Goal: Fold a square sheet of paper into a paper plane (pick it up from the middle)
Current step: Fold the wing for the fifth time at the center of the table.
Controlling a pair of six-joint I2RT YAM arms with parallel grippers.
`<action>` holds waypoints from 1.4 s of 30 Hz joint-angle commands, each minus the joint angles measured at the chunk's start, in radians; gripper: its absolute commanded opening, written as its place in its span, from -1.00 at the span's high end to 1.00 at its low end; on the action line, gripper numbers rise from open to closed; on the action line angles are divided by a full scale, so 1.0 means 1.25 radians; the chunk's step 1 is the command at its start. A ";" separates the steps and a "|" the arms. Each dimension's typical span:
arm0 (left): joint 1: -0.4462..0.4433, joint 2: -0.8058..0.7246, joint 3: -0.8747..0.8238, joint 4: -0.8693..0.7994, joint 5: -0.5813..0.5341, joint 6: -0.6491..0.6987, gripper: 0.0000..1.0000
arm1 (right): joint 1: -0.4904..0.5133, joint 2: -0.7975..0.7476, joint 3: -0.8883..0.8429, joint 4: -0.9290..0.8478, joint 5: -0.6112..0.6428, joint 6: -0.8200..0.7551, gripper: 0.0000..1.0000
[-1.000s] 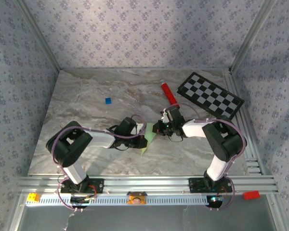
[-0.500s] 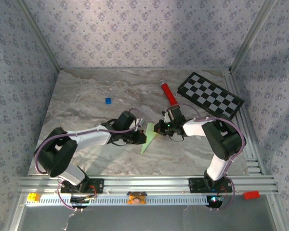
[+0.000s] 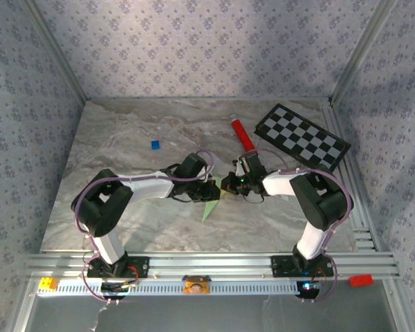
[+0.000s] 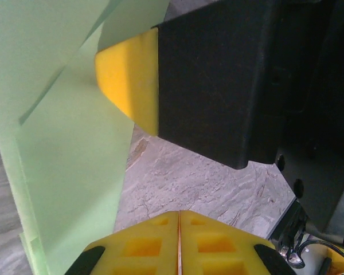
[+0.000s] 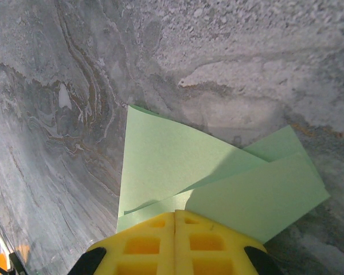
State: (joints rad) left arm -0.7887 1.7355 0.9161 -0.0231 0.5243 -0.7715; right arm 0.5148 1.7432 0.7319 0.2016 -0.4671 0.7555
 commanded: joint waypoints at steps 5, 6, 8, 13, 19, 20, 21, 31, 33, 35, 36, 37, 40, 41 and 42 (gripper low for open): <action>-0.006 0.054 0.032 -0.031 -0.002 0.036 0.81 | -0.003 0.042 -0.001 -0.091 0.061 0.001 0.93; -0.007 0.062 0.031 -0.032 0.005 0.039 0.81 | -0.004 0.040 -0.002 -0.092 0.063 -0.001 0.93; -0.009 0.076 0.022 -0.032 0.010 0.043 0.81 | -0.004 0.040 -0.002 -0.097 0.066 -0.005 0.93; -0.013 0.077 -0.038 -0.010 0.007 0.036 0.81 | -0.004 0.048 -0.005 -0.094 0.065 -0.004 0.93; -0.014 0.047 -0.112 -0.003 0.005 0.042 0.81 | -0.004 0.050 -0.005 -0.105 0.085 -0.012 0.95; -0.013 0.039 -0.127 0.002 0.009 0.043 0.81 | -0.004 0.051 -0.008 -0.105 0.089 -0.012 0.95; -0.013 0.032 -0.138 0.008 0.013 0.045 0.81 | -0.004 0.053 -0.009 -0.103 0.091 -0.011 0.96; -0.019 -0.035 -0.180 -0.067 0.012 0.106 0.79 | -0.006 0.056 0.000 -0.118 0.091 -0.017 0.96; -0.023 -0.050 -0.192 -0.091 -0.002 0.116 0.79 | -0.006 0.056 -0.001 -0.118 0.093 -0.018 0.96; -0.028 -0.064 -0.207 -0.105 -0.011 0.122 0.79 | -0.006 0.056 0.002 -0.121 0.092 -0.018 0.96; -0.031 -0.072 -0.216 -0.113 -0.016 0.124 0.79 | -0.005 0.057 0.002 -0.123 0.093 -0.018 0.96; -0.033 -0.078 -0.223 -0.119 -0.021 0.125 0.79 | -0.004 0.057 0.003 -0.123 0.094 -0.018 0.96; -0.041 -0.103 -0.247 -0.143 -0.043 0.125 0.79 | -0.003 0.056 0.002 -0.124 0.094 -0.017 0.96; -0.045 -0.117 -0.255 -0.150 -0.051 0.124 0.79 | -0.003 0.056 0.002 -0.124 0.094 -0.017 0.96; -0.048 -0.131 -0.263 -0.156 -0.057 0.124 0.79 | -0.003 0.056 0.003 -0.123 0.093 -0.018 0.96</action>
State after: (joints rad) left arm -0.8253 1.5978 0.6476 -0.0151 0.4774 -0.6384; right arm 0.5156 1.7531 0.7521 0.1719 -0.4683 0.7544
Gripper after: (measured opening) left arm 0.104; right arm 0.052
